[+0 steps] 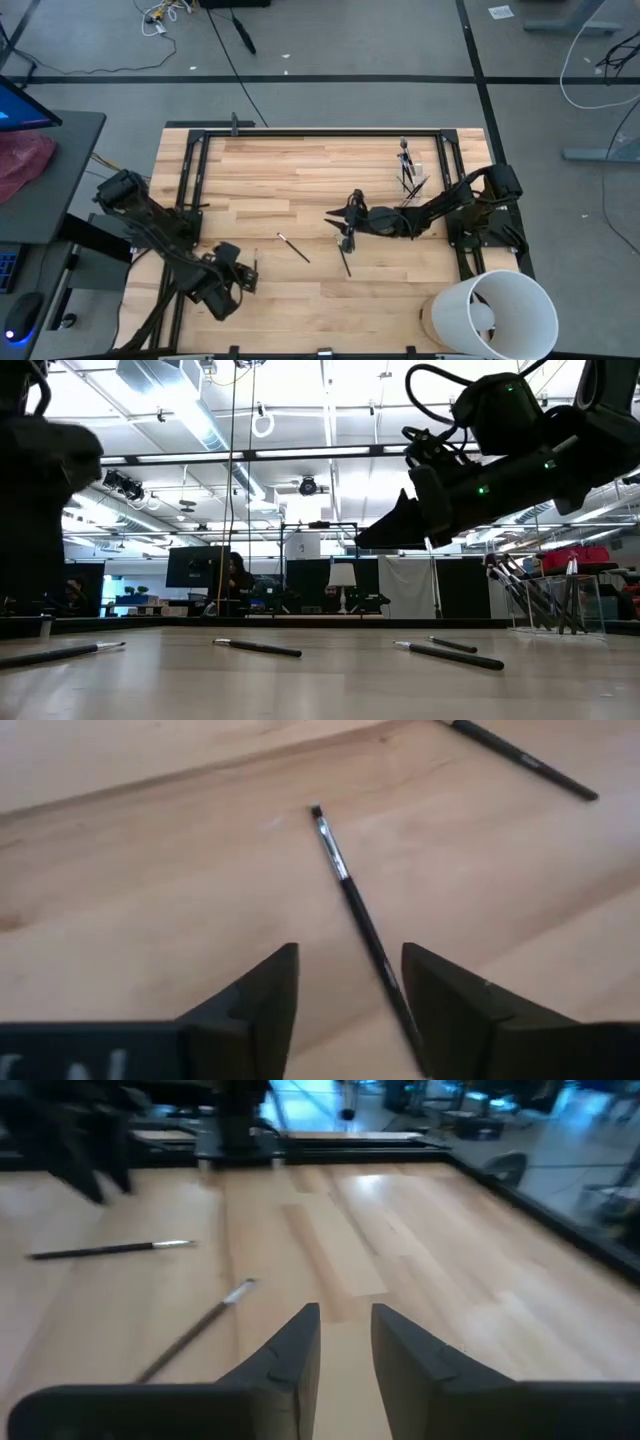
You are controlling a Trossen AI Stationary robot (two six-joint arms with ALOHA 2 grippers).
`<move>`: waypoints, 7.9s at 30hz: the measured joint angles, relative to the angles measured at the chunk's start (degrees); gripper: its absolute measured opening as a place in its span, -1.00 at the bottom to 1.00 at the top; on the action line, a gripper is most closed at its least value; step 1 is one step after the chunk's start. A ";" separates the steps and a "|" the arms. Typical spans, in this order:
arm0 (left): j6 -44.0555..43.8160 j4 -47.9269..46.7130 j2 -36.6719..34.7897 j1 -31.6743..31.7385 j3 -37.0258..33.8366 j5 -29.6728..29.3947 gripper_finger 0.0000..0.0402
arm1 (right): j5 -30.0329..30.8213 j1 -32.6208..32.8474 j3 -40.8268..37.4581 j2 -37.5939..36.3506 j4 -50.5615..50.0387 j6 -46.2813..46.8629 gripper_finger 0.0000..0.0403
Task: Put items in baskets/containers
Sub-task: Put the eyeshadow brush into the transparent organizer
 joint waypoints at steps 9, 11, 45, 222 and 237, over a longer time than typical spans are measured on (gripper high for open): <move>7.15 13.54 2.52 0.23 -6.15 -8.69 0.26 | -10.71 4.67 0.00 -0.04 2.64 3.52 -0.54; 8.49 14.08 5.53 0.25 -5.15 -10.59 0.23 | -10.67 6.00 0.00 -0.04 3.23 4.82 -0.54; 2.66 -1.44 31.98 -5.43 9.27 -20.89 -0.63 | -10.67 9.63 0.00 -0.04 6.47 9.42 -0.54; 89.96 77.10 24.89 17.51 7.07 -28.26 -0.02 | 19.23 -18.31 16.52 -44.13 -102.58 24.19 -0.97; 89.98 77.11 24.89 17.51 7.07 -28.27 -0.02 | 9.05 -35.45 10.82 -43.23 -88.70 12.89 -0.96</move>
